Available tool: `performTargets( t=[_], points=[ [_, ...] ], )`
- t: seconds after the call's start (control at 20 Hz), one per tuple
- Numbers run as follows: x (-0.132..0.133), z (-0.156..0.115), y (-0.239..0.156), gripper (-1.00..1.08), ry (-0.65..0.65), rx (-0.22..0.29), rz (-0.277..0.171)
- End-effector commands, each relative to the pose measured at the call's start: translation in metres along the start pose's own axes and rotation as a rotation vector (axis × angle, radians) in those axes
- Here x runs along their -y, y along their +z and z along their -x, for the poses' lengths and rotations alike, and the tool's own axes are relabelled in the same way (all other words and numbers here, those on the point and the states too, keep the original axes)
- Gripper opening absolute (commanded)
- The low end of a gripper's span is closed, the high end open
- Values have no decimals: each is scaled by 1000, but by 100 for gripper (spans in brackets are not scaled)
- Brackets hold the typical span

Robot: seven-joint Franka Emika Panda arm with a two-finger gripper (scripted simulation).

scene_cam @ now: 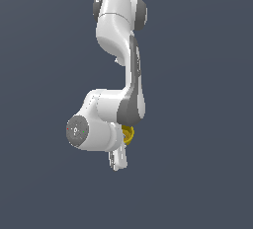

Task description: Pick up the object and move it to a goal position.

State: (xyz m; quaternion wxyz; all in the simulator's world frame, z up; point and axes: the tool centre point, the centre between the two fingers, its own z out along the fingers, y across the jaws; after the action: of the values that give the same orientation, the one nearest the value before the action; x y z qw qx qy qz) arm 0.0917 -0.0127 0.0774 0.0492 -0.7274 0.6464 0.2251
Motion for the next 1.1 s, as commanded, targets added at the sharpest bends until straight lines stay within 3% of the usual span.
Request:
performTargets(
  t=[0.0,0.6,1.05],
  points=[
    [0,-1,2,-100,1,0,1],
    [1,5,-4,-100,0,-1,-8],
    [9,58,-43,-100,2,-8,-80]
  ],
)
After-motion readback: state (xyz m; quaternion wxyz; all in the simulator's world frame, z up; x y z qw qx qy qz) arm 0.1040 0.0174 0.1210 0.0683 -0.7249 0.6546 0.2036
